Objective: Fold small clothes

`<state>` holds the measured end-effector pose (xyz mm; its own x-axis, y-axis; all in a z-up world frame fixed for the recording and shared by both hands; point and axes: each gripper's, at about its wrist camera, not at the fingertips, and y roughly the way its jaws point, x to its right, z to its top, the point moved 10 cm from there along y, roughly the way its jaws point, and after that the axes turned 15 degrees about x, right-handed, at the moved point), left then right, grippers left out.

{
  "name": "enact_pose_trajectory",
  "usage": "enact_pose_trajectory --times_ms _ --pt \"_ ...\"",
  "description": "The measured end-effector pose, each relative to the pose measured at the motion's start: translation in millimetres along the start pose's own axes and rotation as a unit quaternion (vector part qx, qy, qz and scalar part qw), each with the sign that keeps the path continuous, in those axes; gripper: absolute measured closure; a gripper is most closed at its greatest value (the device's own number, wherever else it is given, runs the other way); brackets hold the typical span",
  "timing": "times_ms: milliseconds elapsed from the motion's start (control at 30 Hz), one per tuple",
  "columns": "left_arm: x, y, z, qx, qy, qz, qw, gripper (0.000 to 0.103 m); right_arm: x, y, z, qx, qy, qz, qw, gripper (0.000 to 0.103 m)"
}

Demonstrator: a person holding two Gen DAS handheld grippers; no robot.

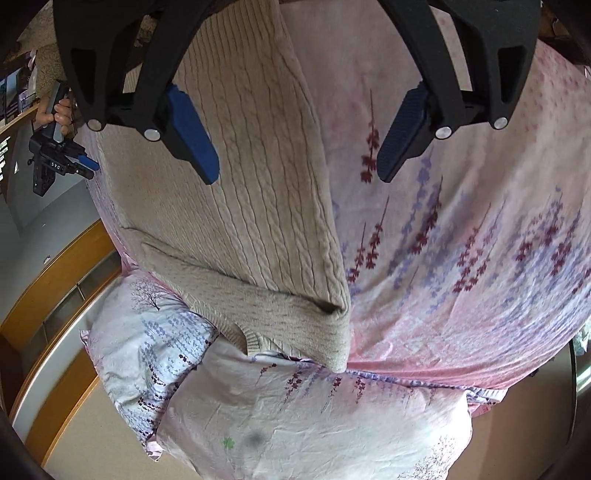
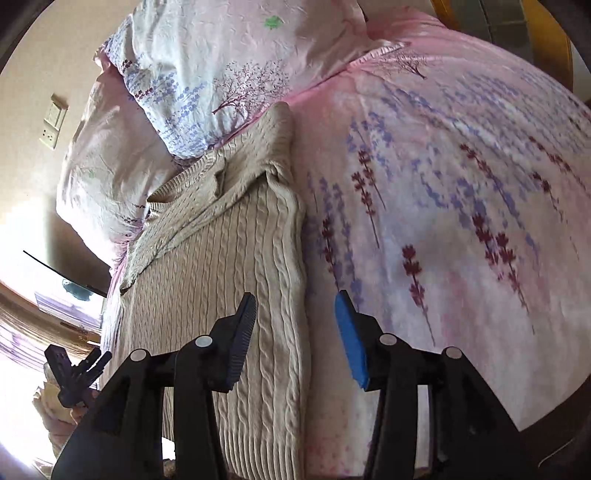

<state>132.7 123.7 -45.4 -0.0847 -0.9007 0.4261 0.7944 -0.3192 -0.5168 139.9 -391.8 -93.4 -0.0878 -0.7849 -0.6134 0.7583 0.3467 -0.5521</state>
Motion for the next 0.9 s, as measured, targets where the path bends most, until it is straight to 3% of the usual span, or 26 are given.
enact_pose_trajectory --times_ms 167,233,433,633,900 --pt "9 -8 -31 -0.021 -0.018 -0.022 0.9994 0.031 -2 -11 -29 -0.013 0.007 0.030 0.999 0.059" --pt "10 -13 -37 -0.013 -0.018 -0.023 0.9995 0.034 -6 -15 -39 -0.024 0.021 0.054 0.998 0.066" --pt "23 -28 -60 -0.030 -0.075 -0.074 0.9939 0.058 -25 -26 -68 -0.048 0.037 0.126 0.990 0.079" --pt "35 -33 -81 -0.060 -0.112 -0.103 0.9865 0.074 -36 -32 -83 -0.056 0.022 0.144 0.988 0.082" --pt "40 -29 -91 -0.087 -0.109 -0.096 0.9856 0.095 -42 -33 -84 -0.041 -0.004 0.143 0.989 0.094"
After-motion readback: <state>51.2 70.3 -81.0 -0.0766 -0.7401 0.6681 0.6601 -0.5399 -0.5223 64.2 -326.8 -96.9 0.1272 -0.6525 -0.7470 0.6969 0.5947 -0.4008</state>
